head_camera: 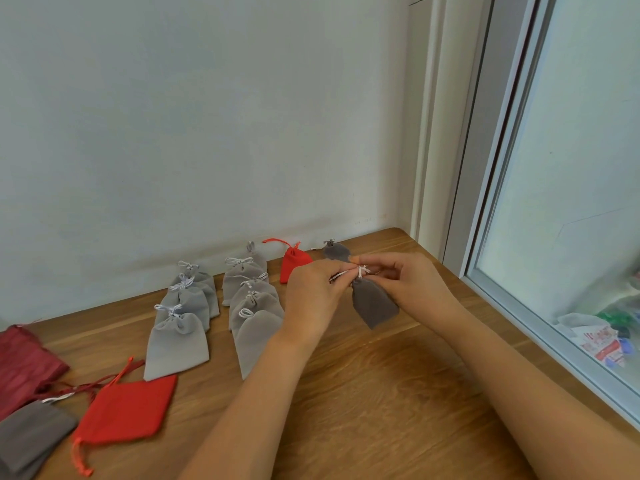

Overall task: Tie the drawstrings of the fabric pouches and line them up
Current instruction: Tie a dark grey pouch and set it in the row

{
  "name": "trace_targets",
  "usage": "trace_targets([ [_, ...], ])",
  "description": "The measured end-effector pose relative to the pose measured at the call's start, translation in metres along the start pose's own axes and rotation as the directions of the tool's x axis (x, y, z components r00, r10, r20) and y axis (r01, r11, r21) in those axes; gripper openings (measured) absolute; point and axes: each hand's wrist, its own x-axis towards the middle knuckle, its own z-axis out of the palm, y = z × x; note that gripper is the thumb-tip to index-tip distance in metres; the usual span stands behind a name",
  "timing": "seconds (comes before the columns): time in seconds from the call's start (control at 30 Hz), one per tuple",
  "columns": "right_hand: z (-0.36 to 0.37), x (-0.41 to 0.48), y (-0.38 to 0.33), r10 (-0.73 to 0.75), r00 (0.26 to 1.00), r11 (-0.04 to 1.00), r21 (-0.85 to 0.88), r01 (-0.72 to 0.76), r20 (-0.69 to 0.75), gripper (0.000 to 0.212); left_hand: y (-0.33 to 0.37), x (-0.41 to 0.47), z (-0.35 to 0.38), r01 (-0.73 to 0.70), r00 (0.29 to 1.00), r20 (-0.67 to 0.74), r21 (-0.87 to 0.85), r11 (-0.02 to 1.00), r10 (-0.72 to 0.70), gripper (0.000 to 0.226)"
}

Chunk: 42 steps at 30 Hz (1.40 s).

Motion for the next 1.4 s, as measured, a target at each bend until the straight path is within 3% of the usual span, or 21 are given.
trace_targets([
  [0.13,-0.002,0.001,0.003,-0.118,0.992,0.954,-0.281,0.102,-0.041,0.027,0.003,-0.001,0.000,-0.104,0.992,0.078,0.080,0.991,0.098,0.016],
  [0.23,-0.011,0.002,0.001,-0.089,0.993,0.925,-0.377,0.054,-0.075,0.020,-0.002,0.000,-0.002,-0.139,0.985,0.121,0.142,0.980,0.122,0.020],
  [0.37,-0.023,0.004,0.003,0.038,0.989,0.927,-0.364,-0.088,-0.141,0.018,-0.009,0.000,-0.004,-0.069,0.991,0.120,0.126,0.990,0.054,0.022],
  [0.63,-0.021,0.007,0.012,0.120,0.967,0.947,-0.266,-0.179,-0.225,0.015,-0.005,0.001,-0.004,0.131,0.984,0.123,-0.027,0.991,-0.127,0.018],
  [0.73,-0.014,0.004,0.012,0.149,0.968,0.964,-0.188,-0.188,-0.202,0.014,-0.006,0.000,-0.005,0.237,0.967,0.140,-0.165,0.958,-0.215,0.024],
  [0.8,-0.008,0.003,0.010,0.150,0.977,0.970,-0.169,-0.175,-0.154,0.013,-0.007,0.002,-0.007,0.365,0.931,0.151,-0.334,0.869,-0.333,0.023],
  [0.9,0.002,0.000,0.004,0.107,0.994,0.983,-0.150,-0.110,-0.028,0.009,-0.002,0.004,-0.012,0.502,0.849,0.275,-0.687,0.526,-0.452,0.028],
  [0.97,0.007,-0.002,0.003,0.062,0.997,0.992,-0.111,-0.057,0.043,0.008,0.002,0.006,-0.016,0.522,0.823,0.350,-0.775,0.355,-0.447,0.030],
  [1.03,0.011,-0.004,0.003,0.030,0.996,0.996,-0.082,-0.024,0.082,0.010,0.004,0.008,-0.019,0.513,0.822,0.361,-0.805,0.298,-0.441,0.023],
  [1.1,0.012,-0.004,0.004,0.034,0.994,0.995,-0.096,-0.024,0.107,0.013,0.004,0.009,-0.020,0.499,0.833,0.323,-0.789,0.359,-0.450,0.020],
  [1.23,0.013,-0.004,0.003,0.060,0.986,0.985,-0.169,-0.034,0.154,0.019,0.006,0.011,-0.026,0.407,0.886,0.116,-0.658,0.634,-0.448,0.037],
  [1.4,0.011,-0.004,0.002,0.012,0.990,0.998,-0.064,-0.003,0.139,0.018,0.012,0.015,-0.036,0.354,0.918,0.073,-0.593,0.724,-0.390,0.020],
])
